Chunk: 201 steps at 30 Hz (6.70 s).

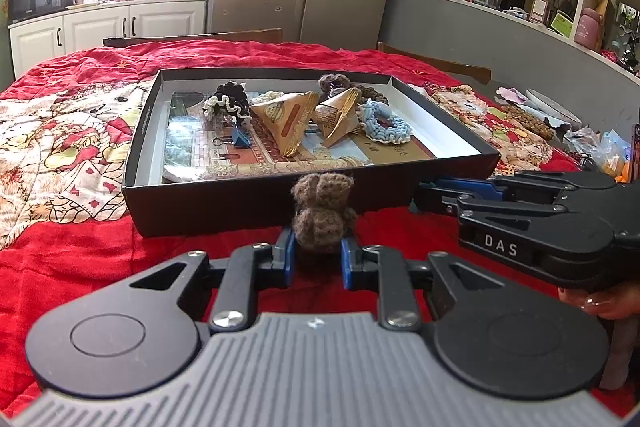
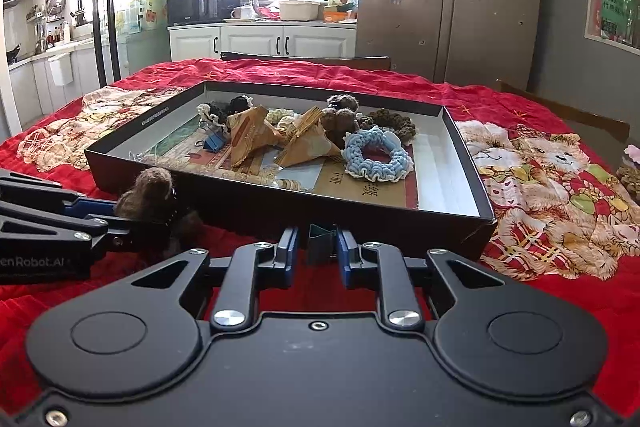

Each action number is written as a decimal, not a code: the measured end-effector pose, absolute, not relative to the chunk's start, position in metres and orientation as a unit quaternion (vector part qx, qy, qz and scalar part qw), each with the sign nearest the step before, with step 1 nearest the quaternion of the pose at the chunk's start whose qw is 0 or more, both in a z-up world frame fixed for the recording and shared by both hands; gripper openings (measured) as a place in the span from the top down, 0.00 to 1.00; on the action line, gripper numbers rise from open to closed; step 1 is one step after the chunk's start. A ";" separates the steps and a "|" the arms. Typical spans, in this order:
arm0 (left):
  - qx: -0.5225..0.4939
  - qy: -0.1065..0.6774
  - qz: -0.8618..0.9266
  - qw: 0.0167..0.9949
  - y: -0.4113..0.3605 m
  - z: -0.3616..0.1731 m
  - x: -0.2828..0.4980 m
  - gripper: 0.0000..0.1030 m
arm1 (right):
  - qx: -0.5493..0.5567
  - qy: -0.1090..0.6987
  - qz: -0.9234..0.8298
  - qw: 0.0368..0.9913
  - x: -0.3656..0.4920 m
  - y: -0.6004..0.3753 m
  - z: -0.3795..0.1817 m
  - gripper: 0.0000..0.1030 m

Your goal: Organize objects

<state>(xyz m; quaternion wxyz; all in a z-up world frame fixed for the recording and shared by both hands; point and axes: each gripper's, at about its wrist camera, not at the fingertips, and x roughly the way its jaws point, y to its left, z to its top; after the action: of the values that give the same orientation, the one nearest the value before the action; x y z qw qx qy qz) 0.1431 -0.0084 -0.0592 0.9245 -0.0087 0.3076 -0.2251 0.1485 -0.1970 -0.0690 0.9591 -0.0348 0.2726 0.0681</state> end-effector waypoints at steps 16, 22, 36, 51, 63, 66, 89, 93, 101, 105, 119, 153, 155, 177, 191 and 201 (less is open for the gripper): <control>-0.008 0.303 -0.224 0.926 -0.009 -0.054 0.140 0.77 | -0.031 0.245 0.080 0.966 0.130 -0.204 -0.058 0.86; -0.011 0.295 -0.227 0.928 -0.009 -0.045 0.137 0.77 | -0.027 0.223 0.094 0.970 0.121 -0.207 -0.047 0.87; -0.014 0.264 -0.207 0.942 -0.004 -0.017 0.143 0.77 | -0.009 0.199 0.121 0.973 0.124 -0.216 -0.023 0.87; -0.027 0.276 -0.158 0.948 0.008 -0.009 0.189 0.77 | -0.009 0.207 0.128 0.970 0.174 -0.213 -0.007 0.87; -0.027 0.301 -0.136 0.944 0.007 -0.025 0.218 0.77 | -0.009 0.232 0.122 0.965 0.211 -0.210 -0.030 0.87; -0.029 0.305 -0.132 0.943 0.008 -0.029 0.222 0.77 | -0.011 0.232 0.124 0.965 0.216 -0.210 -0.034 0.87; -0.020 0.321 -0.131 0.938 0.001 -0.046 0.234 0.77 | -0.023 0.258 0.133 0.957 0.235 -0.204 -0.055 0.86; -0.020 0.323 -0.132 0.937 0.001 -0.047 0.235 0.77 | -0.024 0.261 0.137 0.955 0.237 -0.203 -0.058 0.87; -0.021 0.322 -0.132 0.937 0.000 -0.048 0.236 0.75 | -0.019 0.266 0.138 0.954 0.242 -0.203 -0.061 0.86; -0.023 0.323 -0.132 0.937 0.001 -0.048 0.236 0.70 | -0.018 0.266 0.137 0.954 0.242 -0.204 -0.061 0.86; -0.018 0.317 -0.131 0.939 0.000 -0.047 0.233 0.54 | -0.024 0.262 0.136 0.955 0.241 -0.202 -0.061 0.76; 0.005 0.283 -0.095 0.954 0.002 -0.018 0.175 0.16 | -0.025 0.255 0.132 0.957 0.177 -0.211 -0.025 0.62; 0.007 0.281 -0.092 0.955 0.002 -0.015 0.168 0.15 | -0.027 0.255 0.127 0.958 0.169 -0.213 -0.021 0.61; 0.029 0.289 -0.070 0.954 -0.009 0.000 0.088 0.00 | -0.041 0.283 0.078 0.955 0.083 -0.225 -0.001 0.40; 0.004 0.308 -0.090 0.947 -0.008 -0.004 0.048 0.00 | -0.021 0.302 0.062 0.951 0.046 -0.226 -0.008 0.27; 0.007 0.305 -0.092 0.948 -0.012 -0.005 0.034 0.00 | -0.004 0.309 0.047 0.950 0.031 -0.232 -0.013 0.24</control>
<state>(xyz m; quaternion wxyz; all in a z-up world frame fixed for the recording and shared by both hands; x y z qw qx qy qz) 0.0343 -0.0120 -0.0051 0.9479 0.0071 0.3050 -0.0918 0.0310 -0.2321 -0.0127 0.9499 -0.0037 0.3091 0.0466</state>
